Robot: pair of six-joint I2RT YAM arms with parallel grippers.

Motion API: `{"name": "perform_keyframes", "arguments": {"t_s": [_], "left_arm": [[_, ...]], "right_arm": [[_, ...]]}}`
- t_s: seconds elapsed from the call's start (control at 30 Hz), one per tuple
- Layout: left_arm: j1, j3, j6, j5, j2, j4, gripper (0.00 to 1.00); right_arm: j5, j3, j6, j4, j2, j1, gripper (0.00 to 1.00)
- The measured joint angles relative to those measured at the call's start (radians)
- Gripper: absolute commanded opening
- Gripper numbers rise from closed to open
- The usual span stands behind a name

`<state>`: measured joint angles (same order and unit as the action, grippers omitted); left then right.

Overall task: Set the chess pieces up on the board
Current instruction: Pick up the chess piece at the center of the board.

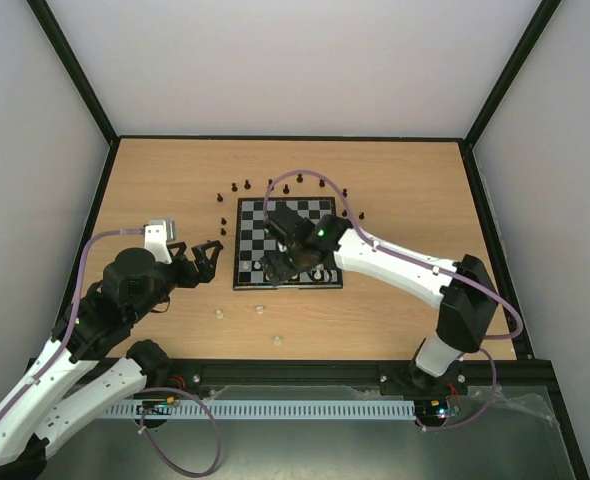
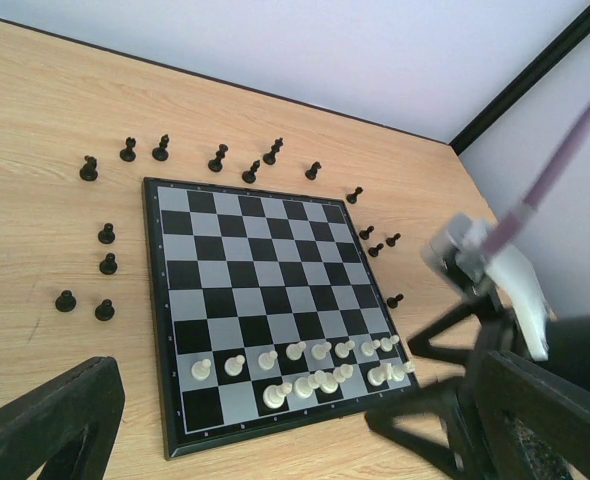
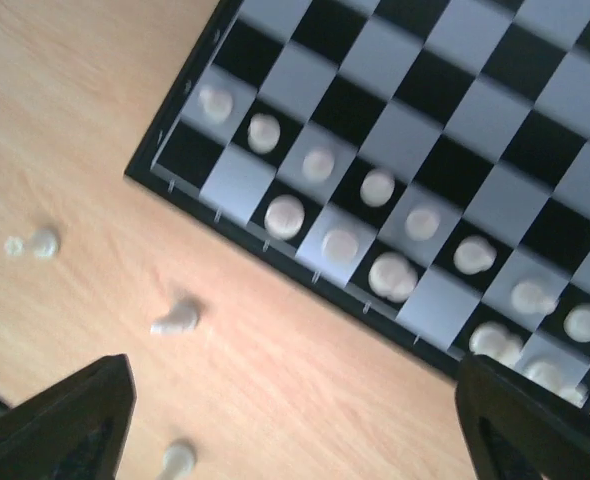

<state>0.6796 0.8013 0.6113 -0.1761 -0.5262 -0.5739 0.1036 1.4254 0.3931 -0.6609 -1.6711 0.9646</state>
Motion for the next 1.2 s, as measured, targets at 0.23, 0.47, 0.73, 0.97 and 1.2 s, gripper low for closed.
{"name": "perform_keyframes", "arguments": {"t_s": [0.23,0.47,0.73,0.97,1.2], "left_arm": [[0.000,0.000,0.000,0.000,0.000,0.000,0.99],[0.000,0.000,0.000,0.000,0.000,0.000,0.99],[0.000,0.000,0.000,0.000,0.003,-0.001,0.99],[0.000,0.000,0.000,0.000,0.003,0.000,0.99],[0.000,0.000,0.000,0.000,0.003,0.000,0.99]], "right_arm": [[0.008,-0.134,0.044,-0.006,0.086,0.148,0.98],[0.021,-0.196,0.121,0.000,0.070,0.260,0.65],[0.016,-0.203,0.166,0.037,-0.057,0.315,0.51],[-0.006,-0.206,0.177,0.062,-0.113,0.340,0.39],[-0.021,-0.207,0.186,0.065,-0.159,0.358,0.32]]}}
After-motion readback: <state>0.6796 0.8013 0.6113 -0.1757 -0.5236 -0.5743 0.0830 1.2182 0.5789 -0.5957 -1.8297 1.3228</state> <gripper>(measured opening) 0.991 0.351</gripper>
